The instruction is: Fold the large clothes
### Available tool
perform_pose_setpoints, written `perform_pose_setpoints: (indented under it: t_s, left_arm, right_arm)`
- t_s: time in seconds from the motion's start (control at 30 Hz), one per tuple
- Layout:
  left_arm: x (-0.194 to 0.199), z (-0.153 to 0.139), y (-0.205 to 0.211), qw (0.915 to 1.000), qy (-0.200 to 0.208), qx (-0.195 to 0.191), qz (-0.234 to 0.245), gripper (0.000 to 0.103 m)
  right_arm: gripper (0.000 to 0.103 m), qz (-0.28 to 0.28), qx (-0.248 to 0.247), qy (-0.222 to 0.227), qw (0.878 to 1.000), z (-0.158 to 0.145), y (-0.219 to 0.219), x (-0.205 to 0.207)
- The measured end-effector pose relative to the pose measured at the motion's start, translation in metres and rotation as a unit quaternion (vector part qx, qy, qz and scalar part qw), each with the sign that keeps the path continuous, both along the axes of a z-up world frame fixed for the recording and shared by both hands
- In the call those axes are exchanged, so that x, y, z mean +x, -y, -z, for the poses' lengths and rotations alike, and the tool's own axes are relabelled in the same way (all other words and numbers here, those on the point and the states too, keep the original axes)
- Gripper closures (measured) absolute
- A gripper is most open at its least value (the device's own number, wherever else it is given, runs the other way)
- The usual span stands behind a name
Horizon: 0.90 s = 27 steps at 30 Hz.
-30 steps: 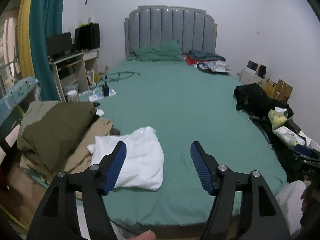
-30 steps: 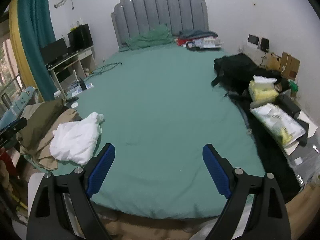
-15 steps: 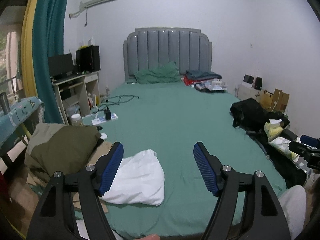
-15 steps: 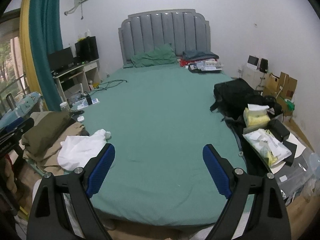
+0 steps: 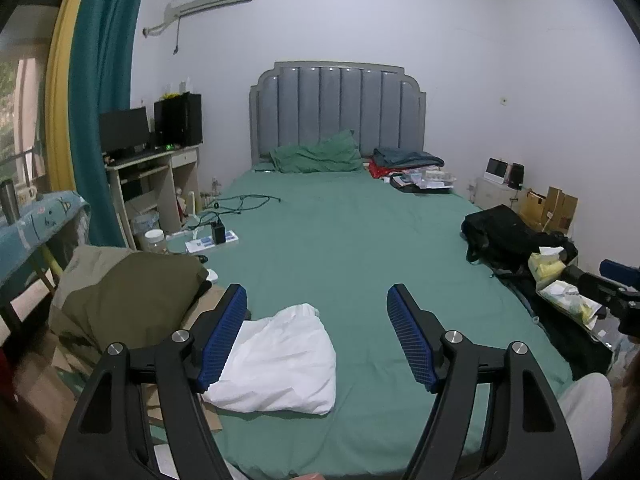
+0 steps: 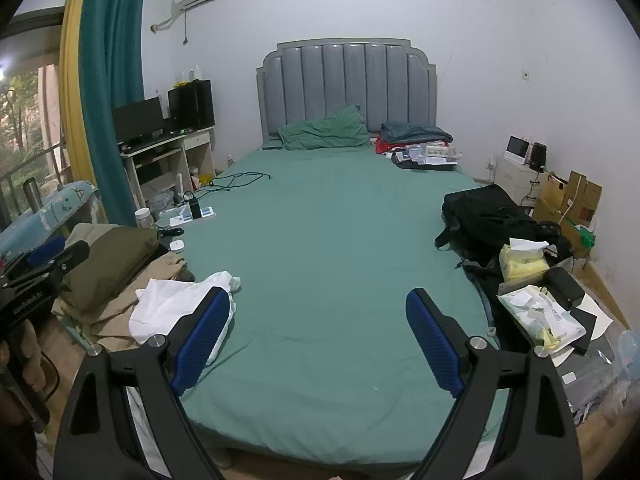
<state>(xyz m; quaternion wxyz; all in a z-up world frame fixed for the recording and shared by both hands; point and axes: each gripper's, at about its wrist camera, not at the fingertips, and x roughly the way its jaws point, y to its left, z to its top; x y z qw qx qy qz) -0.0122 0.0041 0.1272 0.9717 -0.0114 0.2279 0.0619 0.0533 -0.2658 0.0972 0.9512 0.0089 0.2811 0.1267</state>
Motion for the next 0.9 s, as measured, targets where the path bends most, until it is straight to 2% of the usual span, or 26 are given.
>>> perform_pose_setpoints:
  t_s: [0.2,0.43,0.9]
  left_arm:
    - [0.005,0.01,-0.013,0.9998,-0.008,-0.017,-0.005,0.027]
    - [0.012,0.022,-0.015,0.9998,-0.015,-0.015,0.002,0.027]
    - [0.017,0.03,-0.02,0.9993,-0.028,-0.026,-0.001,0.027]
  right_arm:
    - [0.014,-0.007,-0.002,-0.009,1.0,0.011,-0.013,0.008]
    - [0.014,-0.01,-0.007,-0.023,1.0,0.025,-0.021,0.018]
    - [0.014,-0.011,-0.008,-0.03,0.999,0.03,-0.025,0.02]
